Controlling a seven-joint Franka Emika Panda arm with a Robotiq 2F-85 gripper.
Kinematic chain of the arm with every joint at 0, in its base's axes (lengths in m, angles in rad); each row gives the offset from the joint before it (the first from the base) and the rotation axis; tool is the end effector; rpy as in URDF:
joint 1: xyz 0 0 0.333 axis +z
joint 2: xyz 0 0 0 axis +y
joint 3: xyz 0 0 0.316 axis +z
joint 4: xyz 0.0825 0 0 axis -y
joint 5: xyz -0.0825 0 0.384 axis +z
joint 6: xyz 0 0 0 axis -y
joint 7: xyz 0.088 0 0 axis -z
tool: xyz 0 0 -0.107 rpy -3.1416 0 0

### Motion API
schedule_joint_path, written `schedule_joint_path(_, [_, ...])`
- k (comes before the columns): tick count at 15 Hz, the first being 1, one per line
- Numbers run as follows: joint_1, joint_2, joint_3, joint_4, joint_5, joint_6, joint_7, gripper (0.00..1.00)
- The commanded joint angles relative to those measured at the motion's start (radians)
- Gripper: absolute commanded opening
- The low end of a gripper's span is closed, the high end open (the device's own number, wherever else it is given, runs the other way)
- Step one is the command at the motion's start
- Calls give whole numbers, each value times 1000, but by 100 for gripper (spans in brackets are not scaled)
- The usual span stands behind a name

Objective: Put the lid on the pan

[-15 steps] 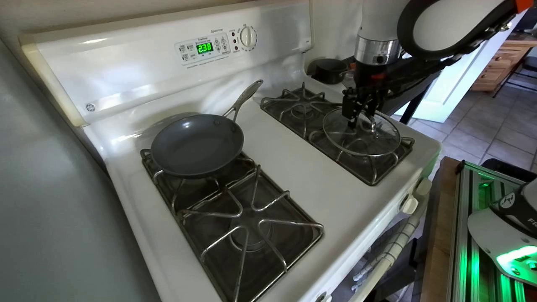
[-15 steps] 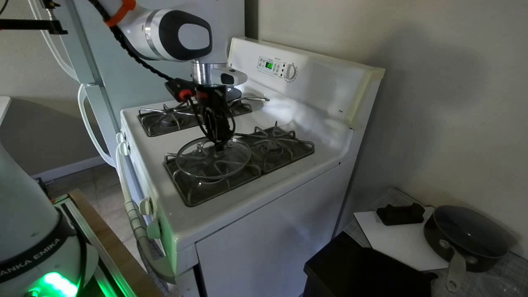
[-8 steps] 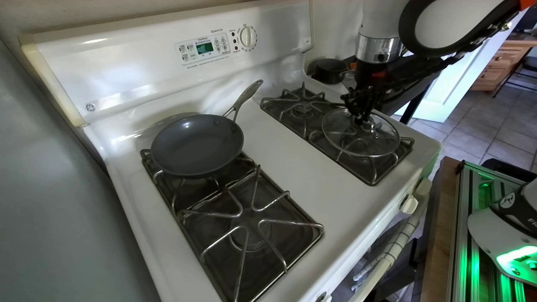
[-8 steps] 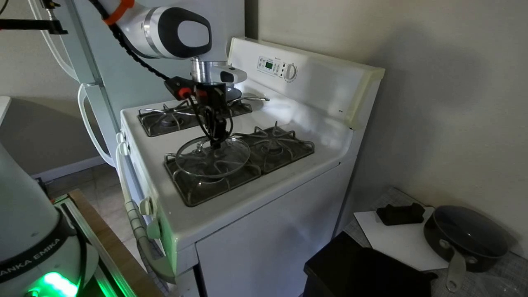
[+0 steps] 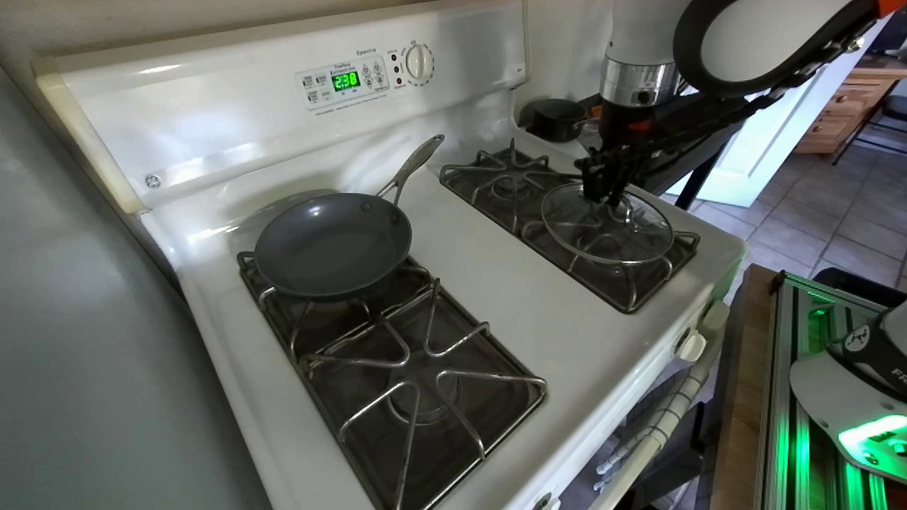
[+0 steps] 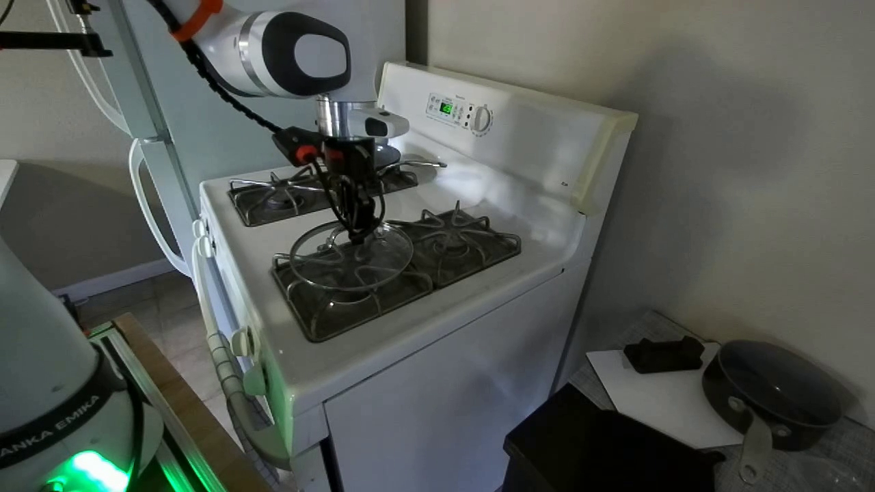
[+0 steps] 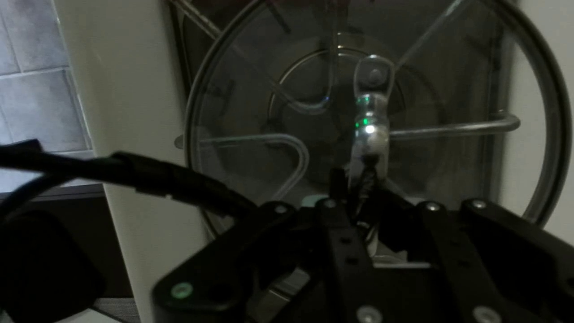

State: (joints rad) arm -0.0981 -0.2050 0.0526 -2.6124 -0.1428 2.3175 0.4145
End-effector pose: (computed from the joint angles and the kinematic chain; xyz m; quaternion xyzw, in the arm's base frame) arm 0.4126 -0.0221 0.3150 0.9813 -0.1784 -0.0343 0.0628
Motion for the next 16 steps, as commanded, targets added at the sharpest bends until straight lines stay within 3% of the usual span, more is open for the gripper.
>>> schedule_joint_path(1, [12,-33,-2,11,2,-36,16,0])
schedule_joint_path(9, [29,-37,32,80,-21,-92,48,0])
schedule_joint_path(16, [83,-21,66,252,3,-285,35,0])
